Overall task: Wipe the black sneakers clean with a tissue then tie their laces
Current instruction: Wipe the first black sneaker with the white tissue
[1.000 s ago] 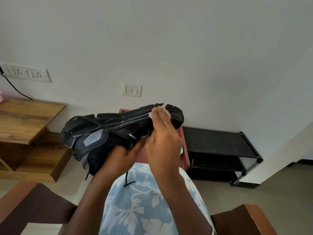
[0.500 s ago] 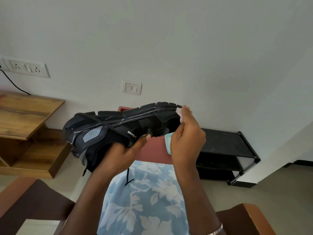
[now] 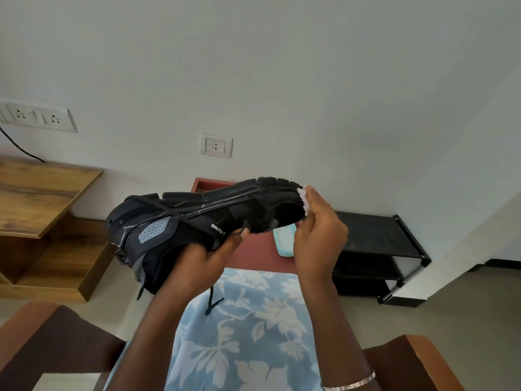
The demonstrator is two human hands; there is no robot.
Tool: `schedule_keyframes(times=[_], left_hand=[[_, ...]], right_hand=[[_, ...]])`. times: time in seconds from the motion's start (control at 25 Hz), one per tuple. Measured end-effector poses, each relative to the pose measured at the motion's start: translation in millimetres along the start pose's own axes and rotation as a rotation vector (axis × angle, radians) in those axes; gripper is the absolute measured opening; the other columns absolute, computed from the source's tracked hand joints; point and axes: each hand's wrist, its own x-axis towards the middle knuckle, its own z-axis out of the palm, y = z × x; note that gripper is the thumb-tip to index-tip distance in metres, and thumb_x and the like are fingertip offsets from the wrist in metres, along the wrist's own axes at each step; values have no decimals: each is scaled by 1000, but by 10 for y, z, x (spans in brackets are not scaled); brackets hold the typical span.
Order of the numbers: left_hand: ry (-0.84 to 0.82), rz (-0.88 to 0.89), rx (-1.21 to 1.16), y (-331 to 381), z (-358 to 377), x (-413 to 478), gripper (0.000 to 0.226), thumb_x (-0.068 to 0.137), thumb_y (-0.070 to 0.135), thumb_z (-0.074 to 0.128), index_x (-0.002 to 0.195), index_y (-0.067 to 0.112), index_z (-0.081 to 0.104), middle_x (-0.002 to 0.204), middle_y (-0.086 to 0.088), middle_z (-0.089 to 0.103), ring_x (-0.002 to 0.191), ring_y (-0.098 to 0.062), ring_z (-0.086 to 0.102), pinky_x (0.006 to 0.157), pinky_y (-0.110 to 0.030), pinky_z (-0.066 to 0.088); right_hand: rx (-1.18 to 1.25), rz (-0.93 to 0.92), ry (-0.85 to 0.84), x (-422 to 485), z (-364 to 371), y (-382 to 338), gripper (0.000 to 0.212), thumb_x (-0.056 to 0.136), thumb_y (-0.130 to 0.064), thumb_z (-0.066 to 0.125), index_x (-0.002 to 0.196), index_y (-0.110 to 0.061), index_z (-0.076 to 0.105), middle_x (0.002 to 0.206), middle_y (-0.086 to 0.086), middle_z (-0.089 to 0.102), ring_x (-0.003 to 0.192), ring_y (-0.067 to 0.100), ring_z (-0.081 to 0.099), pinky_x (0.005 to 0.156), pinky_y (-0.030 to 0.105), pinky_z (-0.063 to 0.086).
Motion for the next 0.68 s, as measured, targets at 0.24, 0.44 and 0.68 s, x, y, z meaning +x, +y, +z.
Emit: schedule_keyframes(times=[0.24,0.44,0.68], left_hand=[[-92,-69,55,-33,136,-31,16,94,31,68,90,45,61,82,47,63,88,24,58,79,-4,43],[-56,-75,22,-47,150,-54,25,84,60,67,104,44,64,98,36,69,102,18,59,91,-6,44],[-51,-94,-57,28,41,-21,27,87,34,71,101,53,58,95,53,58,100,30,50,84,6,37]], right_hand=[[-33,-174,-90,-300,161,-450,48,87,0,38,121,-6,71,128,9,69,126,29,62,114,36,39],[-47,-240,-143,-251,85,-352,52,86,-15,35,121,-5,72,126,8,70,126,30,61,120,21,24],[-119,48,24,96,-158,99,39,91,9,54,117,-12,75,103,7,75,97,15,61,84,-7,30]])
